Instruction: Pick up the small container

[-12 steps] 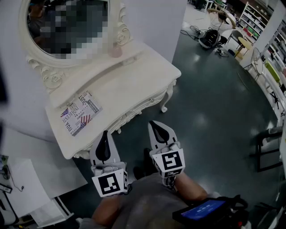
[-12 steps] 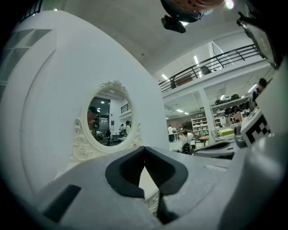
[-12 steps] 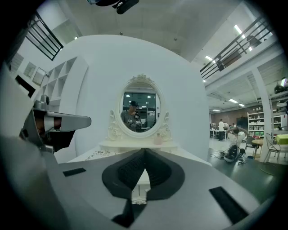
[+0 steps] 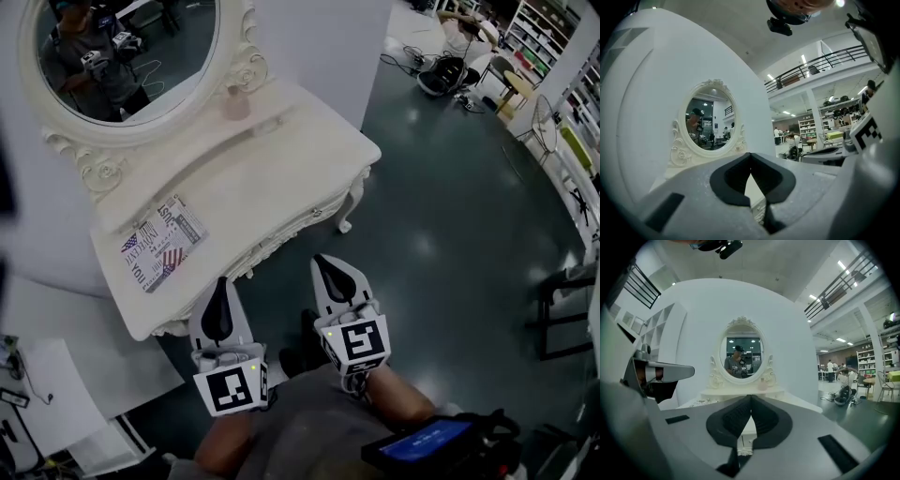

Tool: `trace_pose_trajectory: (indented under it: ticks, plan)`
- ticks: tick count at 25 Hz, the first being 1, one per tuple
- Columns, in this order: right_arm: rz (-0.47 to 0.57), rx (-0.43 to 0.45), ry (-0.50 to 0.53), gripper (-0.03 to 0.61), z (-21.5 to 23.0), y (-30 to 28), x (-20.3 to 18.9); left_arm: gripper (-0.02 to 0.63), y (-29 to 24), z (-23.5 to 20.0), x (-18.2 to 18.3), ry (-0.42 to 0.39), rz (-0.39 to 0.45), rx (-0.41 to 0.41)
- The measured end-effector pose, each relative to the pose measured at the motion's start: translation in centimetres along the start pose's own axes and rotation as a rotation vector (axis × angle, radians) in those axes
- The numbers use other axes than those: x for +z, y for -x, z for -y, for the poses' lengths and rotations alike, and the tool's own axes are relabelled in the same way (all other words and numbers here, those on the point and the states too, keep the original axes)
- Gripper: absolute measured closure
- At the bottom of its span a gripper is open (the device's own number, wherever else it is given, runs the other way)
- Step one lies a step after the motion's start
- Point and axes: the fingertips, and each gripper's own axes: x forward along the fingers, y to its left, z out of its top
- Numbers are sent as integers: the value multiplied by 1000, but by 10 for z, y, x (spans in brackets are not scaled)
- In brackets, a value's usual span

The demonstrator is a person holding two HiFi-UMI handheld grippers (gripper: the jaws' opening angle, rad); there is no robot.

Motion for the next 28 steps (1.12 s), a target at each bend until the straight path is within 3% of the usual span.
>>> trace_pose_trajectory:
  ticks: [8,15,28]
  plan:
    - [-15,10,-1,565,41,-44,5,600,-57,12,-2,5,-23,12]
    - [-7,52,7,565,79,-87,26,600,-110,21,20,-3,-5,42]
    - [8,133,25,565,89,-158,42,600,-161,-3,26,-9,-2,121]
